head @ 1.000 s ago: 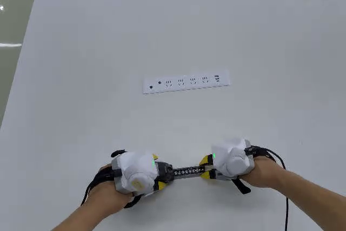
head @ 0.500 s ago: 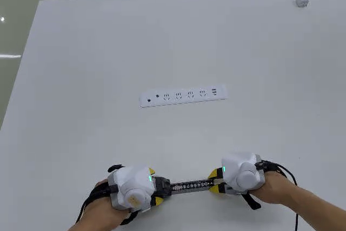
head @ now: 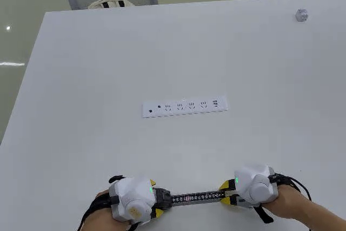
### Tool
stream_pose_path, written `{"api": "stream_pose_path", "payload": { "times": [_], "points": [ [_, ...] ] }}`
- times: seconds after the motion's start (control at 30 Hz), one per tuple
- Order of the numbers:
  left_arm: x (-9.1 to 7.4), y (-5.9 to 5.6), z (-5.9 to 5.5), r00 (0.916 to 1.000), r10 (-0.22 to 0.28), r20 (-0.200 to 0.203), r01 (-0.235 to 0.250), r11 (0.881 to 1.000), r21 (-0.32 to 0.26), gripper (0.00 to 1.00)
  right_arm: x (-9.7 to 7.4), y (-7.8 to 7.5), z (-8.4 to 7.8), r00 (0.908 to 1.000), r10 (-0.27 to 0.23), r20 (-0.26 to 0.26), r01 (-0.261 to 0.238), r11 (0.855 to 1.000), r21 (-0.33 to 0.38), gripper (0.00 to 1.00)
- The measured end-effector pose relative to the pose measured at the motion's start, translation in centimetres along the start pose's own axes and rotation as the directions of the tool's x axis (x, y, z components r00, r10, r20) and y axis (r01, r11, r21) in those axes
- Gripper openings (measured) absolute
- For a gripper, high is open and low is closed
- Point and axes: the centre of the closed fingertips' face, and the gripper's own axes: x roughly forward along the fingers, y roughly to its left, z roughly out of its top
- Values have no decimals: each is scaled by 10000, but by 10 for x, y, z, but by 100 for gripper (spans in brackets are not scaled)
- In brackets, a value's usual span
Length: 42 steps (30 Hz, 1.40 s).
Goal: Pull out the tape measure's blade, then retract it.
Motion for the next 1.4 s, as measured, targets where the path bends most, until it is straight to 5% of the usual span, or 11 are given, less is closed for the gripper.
{"api": "stream_pose_path", "payload": {
  "times": [1.4],
  "points": [
    [1,0,0,10000,-36,-23,35,10000,-88,39,-30,-7,-45,9993,-154,-335,169,9989,441,11]
  ]
}}
